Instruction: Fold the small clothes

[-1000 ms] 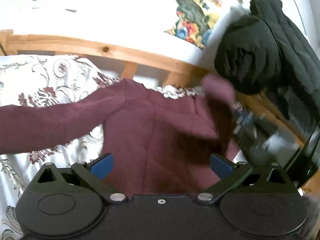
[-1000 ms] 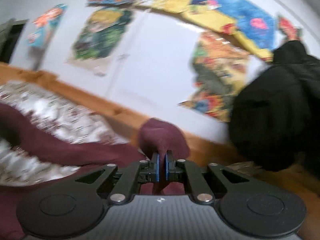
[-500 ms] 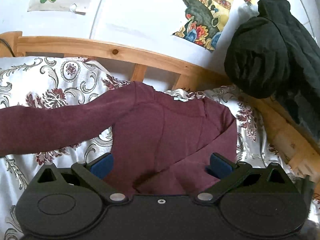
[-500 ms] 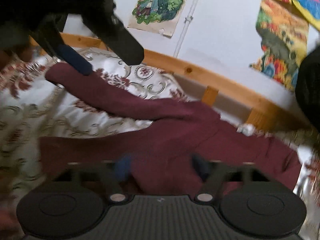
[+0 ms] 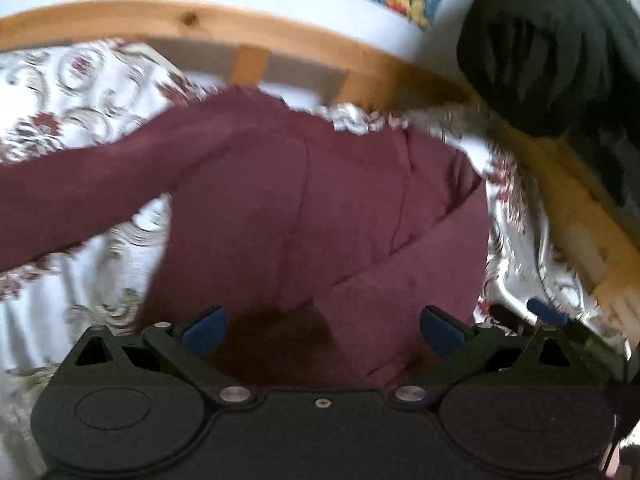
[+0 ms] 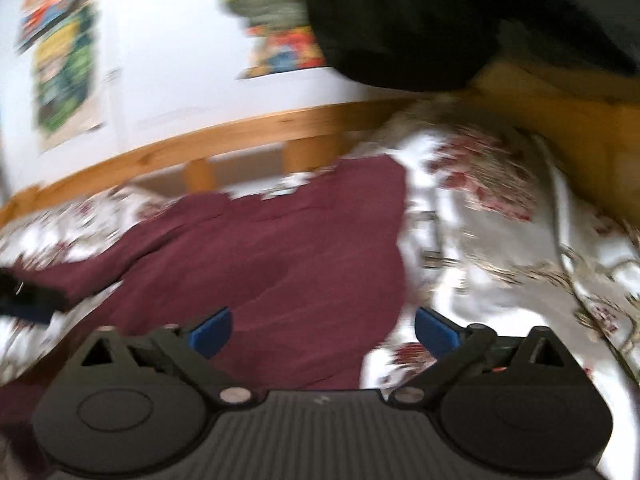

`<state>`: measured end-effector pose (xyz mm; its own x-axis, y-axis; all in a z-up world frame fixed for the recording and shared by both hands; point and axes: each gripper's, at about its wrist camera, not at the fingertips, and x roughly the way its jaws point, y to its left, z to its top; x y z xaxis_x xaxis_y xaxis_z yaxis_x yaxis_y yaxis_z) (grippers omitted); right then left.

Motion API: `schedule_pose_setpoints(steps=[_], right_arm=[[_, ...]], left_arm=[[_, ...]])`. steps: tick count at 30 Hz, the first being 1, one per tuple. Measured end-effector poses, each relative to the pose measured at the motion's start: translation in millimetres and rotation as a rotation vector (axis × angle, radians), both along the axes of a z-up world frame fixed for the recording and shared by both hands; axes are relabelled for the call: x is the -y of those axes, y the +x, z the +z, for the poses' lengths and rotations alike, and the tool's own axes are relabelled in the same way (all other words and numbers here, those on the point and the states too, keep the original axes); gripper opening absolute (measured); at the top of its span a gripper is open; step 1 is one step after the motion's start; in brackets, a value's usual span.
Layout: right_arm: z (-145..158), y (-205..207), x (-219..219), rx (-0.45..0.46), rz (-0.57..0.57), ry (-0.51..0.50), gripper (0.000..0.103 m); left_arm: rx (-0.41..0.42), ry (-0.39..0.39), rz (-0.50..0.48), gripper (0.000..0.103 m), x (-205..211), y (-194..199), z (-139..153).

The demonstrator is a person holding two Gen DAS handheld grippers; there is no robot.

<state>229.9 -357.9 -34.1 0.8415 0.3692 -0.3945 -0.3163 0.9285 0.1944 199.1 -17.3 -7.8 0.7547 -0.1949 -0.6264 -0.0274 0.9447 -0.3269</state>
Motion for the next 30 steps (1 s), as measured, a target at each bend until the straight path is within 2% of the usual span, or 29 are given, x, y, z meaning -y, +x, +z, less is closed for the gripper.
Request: schedule_pose_setpoints(steps=[5, 8, 10, 13, 15, 17, 19, 22, 25, 27, 28, 30], right_arm=[[-11, 25, 32, -0.021, -0.076, 0.077, 0.092], [-16, 32, 37, -0.025, -0.092, 0.086, 0.092], [-18, 36, 37, -0.029, -0.092, 0.093, 0.092], [-23, 40, 35, -0.041, -0.085, 0.093, 0.092], [-25, 40, 33, -0.045, -0.079, 0.091, 0.092], [-26, 38, 30, -0.040, -0.069, 0.080, 0.092], [-25, 38, 26, -0.028, -0.063, 0.059, 0.092], [-25, 41, 23, -0.005, -0.057, 0.042, 0.092], [-24, 50, 21, 0.028, -0.048, 0.025, 0.092], [-24, 60, 19, 0.059, -0.043, 0.027, 0.090], [-24, 67, 17, 0.070, -0.039, 0.030, 0.084], [-23, 79, 12, 0.077, -0.025, 0.036, 0.068]], left_arm=[[0.061, 0.033, -0.174, 0.102, 20, 27, -10], [-0.039, 0.013, -0.381, 0.102, 31, 43, -21], [-0.094, 0.029, -0.502, 0.102, 35, 42, -27], [-0.150, 0.075, -0.608, 0.102, 34, 28, -35], [-0.215, 0.062, -0.641, 0.102, 26, 17, -42], [-0.281, 0.038, -0.649, 0.102, 16, 3, -49], [-0.310, 0.028, -0.637, 0.102, 9, -9, -53], [-0.291, 0.015, -0.628, 0.102, 1, -24, -45], [-0.194, -0.041, -0.571, 0.102, -4, -27, -28], [-0.116, -0.040, -0.490, 0.102, -2, -21, -21], [-0.097, -0.010, -0.413, 0.102, 1, -14, -21], [-0.119, 0.064, -0.248, 0.102, 3, -1, -26]])
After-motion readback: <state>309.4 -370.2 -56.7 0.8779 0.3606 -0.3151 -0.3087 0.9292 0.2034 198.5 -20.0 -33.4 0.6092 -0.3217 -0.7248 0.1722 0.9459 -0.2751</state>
